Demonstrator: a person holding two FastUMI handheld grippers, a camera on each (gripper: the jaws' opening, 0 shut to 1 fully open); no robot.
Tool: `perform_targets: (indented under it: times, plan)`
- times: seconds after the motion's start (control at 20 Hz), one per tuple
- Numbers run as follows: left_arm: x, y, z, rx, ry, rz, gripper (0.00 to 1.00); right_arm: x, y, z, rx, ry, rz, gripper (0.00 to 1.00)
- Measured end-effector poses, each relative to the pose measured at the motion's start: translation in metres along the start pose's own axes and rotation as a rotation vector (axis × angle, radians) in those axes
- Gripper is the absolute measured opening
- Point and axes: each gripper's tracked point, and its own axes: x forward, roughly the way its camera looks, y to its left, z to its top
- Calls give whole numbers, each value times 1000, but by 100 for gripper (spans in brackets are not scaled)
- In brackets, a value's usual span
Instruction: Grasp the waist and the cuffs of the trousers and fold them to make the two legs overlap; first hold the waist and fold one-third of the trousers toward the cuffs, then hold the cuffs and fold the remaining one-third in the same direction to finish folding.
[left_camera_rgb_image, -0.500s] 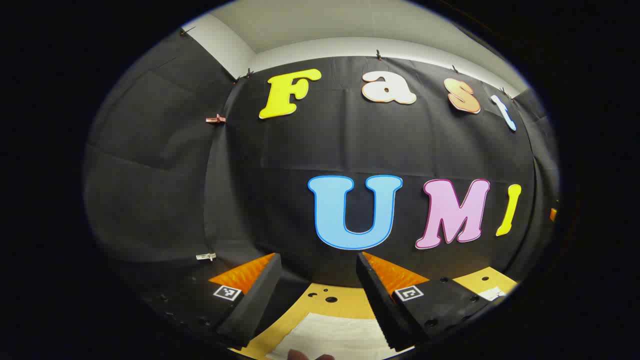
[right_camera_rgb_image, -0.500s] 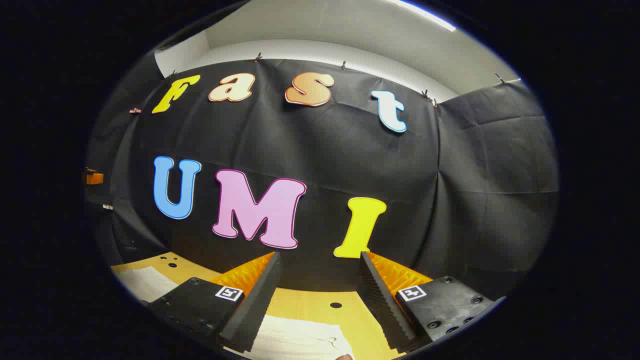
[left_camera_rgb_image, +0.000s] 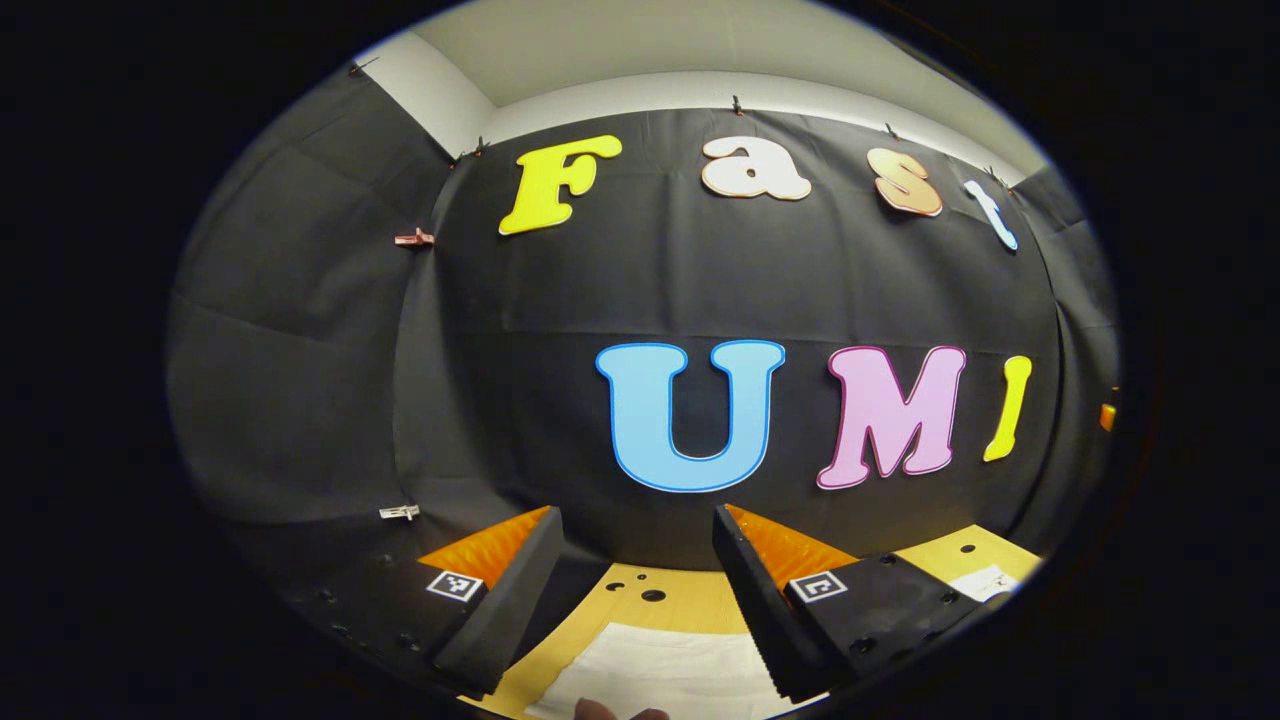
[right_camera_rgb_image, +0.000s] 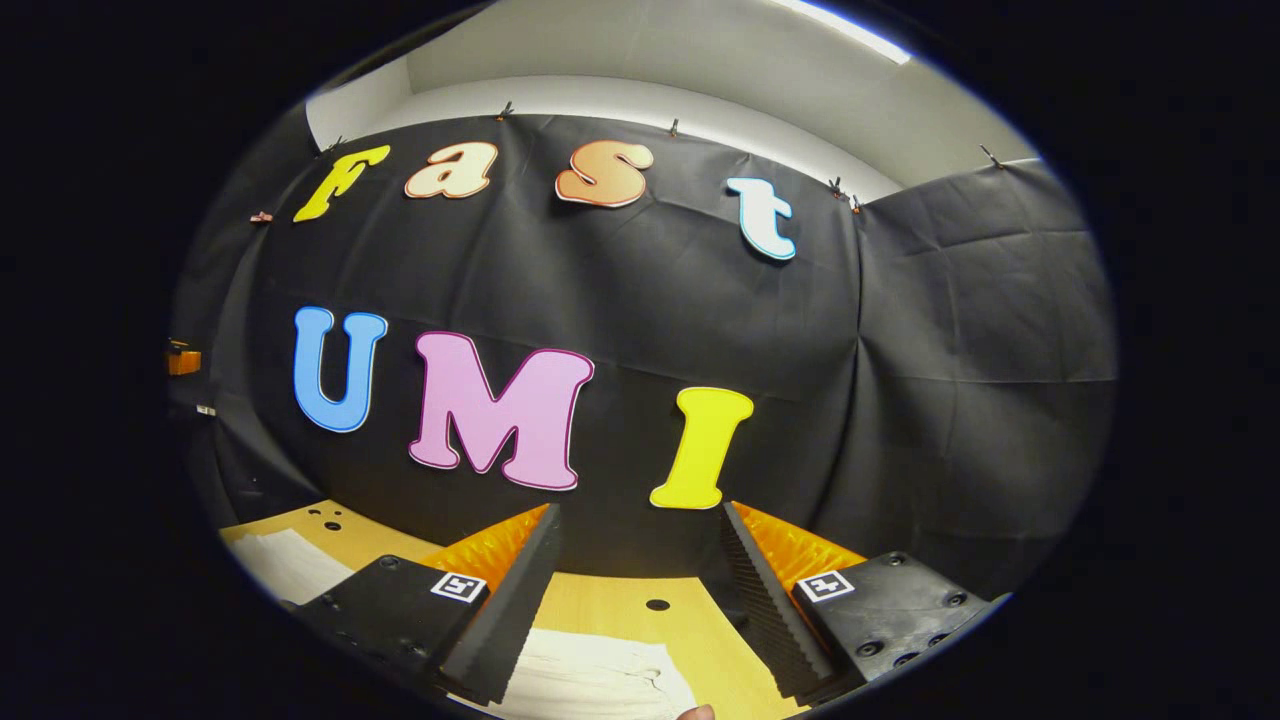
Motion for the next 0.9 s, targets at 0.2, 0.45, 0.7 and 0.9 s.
perform_targets:
  times: [0.2, 0.45, 0.7, 0.9]
  plan:
    - [-2, 0, -8, 147, -51, -53, 95, -4, 2, -11, -90, 18, 3, 96]
    - [-15, -6, -77, 564, -54, -182, 96, -30, 7, -76, -483, 90, 82, 97]
    - [-43, -1, -226, 960, 145, -375, 95, -82, 50, -193, -905, 215, 363, 96]
    - [-87, 23, -347, 1182, 347, -587, 95, -125, 37, -275, -1010, 389, 475, 96]
